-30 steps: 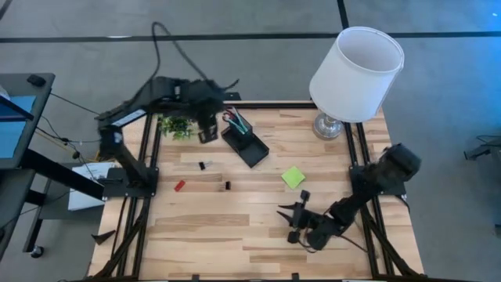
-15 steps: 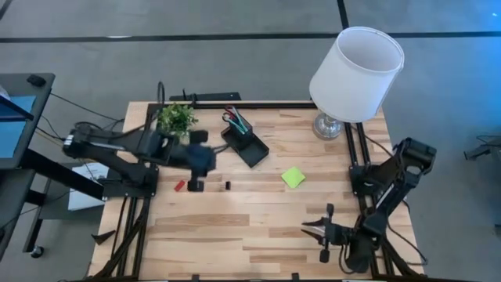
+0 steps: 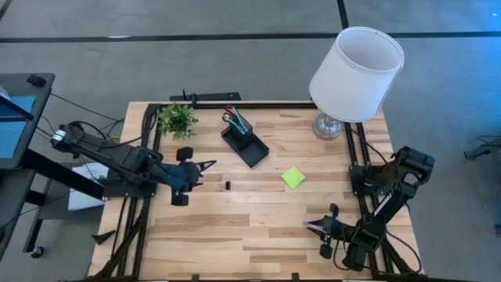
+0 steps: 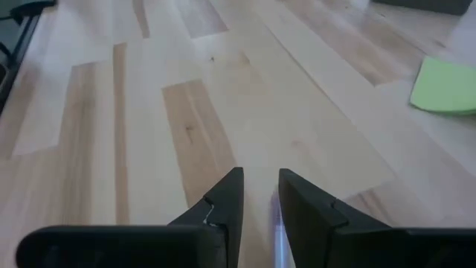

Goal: Pick and place office supplies into organizer
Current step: Put the violet pen into the desk organizer

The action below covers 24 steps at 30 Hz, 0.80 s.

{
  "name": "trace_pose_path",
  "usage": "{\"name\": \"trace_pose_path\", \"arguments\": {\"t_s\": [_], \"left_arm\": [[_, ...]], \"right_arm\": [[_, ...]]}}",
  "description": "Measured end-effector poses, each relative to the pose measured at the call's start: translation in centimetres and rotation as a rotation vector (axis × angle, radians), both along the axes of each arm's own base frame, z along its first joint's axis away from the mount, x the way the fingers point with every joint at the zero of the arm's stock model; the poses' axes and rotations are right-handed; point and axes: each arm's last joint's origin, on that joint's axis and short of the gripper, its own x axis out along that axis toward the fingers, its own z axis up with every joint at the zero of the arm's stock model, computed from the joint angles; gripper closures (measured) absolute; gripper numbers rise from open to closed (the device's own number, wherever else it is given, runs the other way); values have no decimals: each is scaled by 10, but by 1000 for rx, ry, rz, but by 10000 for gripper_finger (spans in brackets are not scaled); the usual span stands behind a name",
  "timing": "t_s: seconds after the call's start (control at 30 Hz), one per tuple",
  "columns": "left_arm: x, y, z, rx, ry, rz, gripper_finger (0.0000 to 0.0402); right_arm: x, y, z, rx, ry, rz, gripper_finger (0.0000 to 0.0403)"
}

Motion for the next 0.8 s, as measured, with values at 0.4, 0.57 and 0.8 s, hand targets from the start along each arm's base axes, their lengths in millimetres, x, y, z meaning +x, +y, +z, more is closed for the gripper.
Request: {"name": "trace_pose_path", "arguments": {"t_s": [0.4, 0.57, 0.8], "left_arm": [[-1, -5, 0, 15, -55, -37, 294], [-1, -5, 0, 11, -54, -31, 294], [-1, -5, 0, 15, -59, -14, 294]], "right_arm": [[-6, 1, -29, 15, 61, -34, 321], [-22, 9, -29, 72, 56, -4, 321], [-44, 16, -30, 112, 65, 42, 321]]}}
